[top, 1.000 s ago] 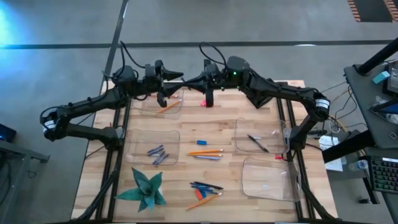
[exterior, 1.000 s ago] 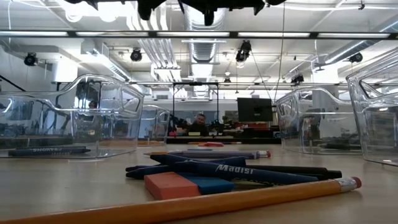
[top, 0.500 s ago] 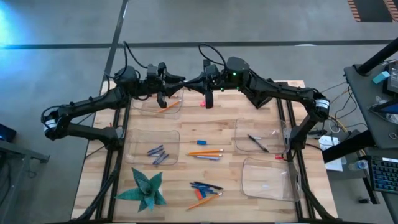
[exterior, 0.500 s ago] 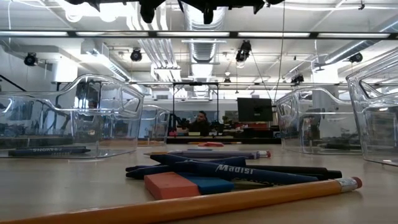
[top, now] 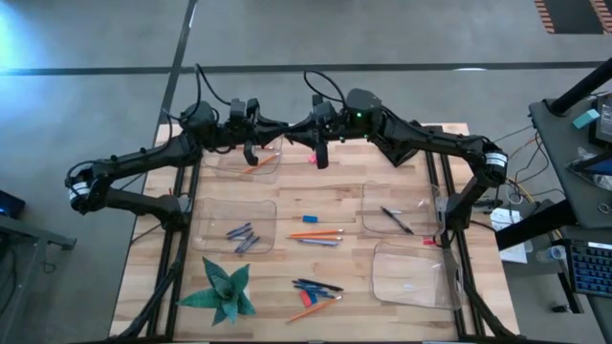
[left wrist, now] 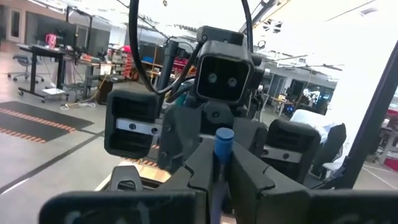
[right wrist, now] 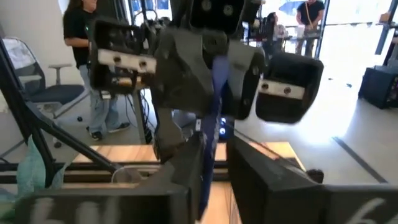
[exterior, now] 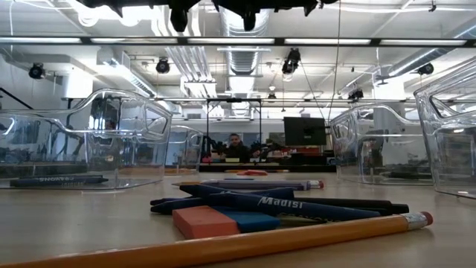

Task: Sort crayons/erasers/pens/pencils in bins
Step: Put the blue crayon into the middle left transparent bin, then put the orange eraser into the bottom right transparent bin

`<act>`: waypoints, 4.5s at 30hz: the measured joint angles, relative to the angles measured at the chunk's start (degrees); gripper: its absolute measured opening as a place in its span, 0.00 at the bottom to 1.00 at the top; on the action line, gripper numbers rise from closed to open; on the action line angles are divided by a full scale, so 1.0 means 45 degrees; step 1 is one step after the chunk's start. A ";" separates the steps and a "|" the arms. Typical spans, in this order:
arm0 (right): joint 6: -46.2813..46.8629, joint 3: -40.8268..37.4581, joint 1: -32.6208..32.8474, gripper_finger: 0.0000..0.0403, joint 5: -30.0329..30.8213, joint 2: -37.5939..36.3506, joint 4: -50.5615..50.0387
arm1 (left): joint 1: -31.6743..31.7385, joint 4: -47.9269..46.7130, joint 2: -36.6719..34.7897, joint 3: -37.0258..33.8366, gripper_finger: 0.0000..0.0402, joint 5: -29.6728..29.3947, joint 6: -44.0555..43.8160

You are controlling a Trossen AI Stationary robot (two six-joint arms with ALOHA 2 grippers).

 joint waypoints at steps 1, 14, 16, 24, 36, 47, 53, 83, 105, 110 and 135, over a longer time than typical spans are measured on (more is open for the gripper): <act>-0.0016 0.0000 -0.0044 0.21 -0.0002 -0.0031 -0.0260 | 0.0000 -0.0040 0.0000 0.0000 0.04 -0.0005 -0.0008; -0.0849 -0.0007 -0.0835 0.43 0.1202 -0.0977 -0.9056 | -0.0014 -0.5587 -0.0599 -0.0010 0.04 0.0522 -0.1141; -0.0871 -0.0159 -0.0845 0.42 0.2620 -0.0866 -0.9710 | -0.0023 -0.7000 -0.0892 -0.0010 0.03 0.0732 -0.1344; -0.0332 -0.1166 -0.0927 0.38 0.4726 -0.0131 -0.9974 | -0.1495 -1.2806 -0.1563 -0.0015 0.03 0.1132 -0.3602; 0.0407 -0.1678 -0.0927 0.37 0.4761 0.2646 -0.8135 | -0.3946 -1.5554 -0.1356 -0.0713 0.03 -0.1331 -0.6253; 0.0657 -0.1666 -0.0927 0.41 0.4818 0.3945 -0.7358 | -0.4775 -1.5688 -0.0663 -0.2715 0.03 -0.1870 -0.6909; 0.0108 -0.1656 -0.0985 0.41 0.5185 0.3941 -0.6502 | -0.4773 -1.5679 -0.0151 -0.3181 0.03 -0.2891 -0.6918; -0.0010 -0.1661 -0.1903 0.41 0.5530 0.4008 -0.6318 | -0.6130 -1.5451 0.3236 -0.3013 0.24 -0.3419 -0.4003; -0.1366 -0.2564 -0.2144 0.41 0.3837 0.4008 -0.4080 | -0.6183 -1.5741 -0.0057 0.0402 0.29 -0.5176 -0.5243; -0.1482 -0.2701 -0.2370 0.41 0.3404 0.4018 -0.3149 | -0.6178 -1.5796 -0.0521 0.1133 0.29 -0.6272 -0.5244; -0.1442 -0.3997 -0.2923 0.41 0.2739 0.4514 -0.2774 | -0.6169 -1.5464 -0.0855 0.2041 0.29 -0.9088 -0.3805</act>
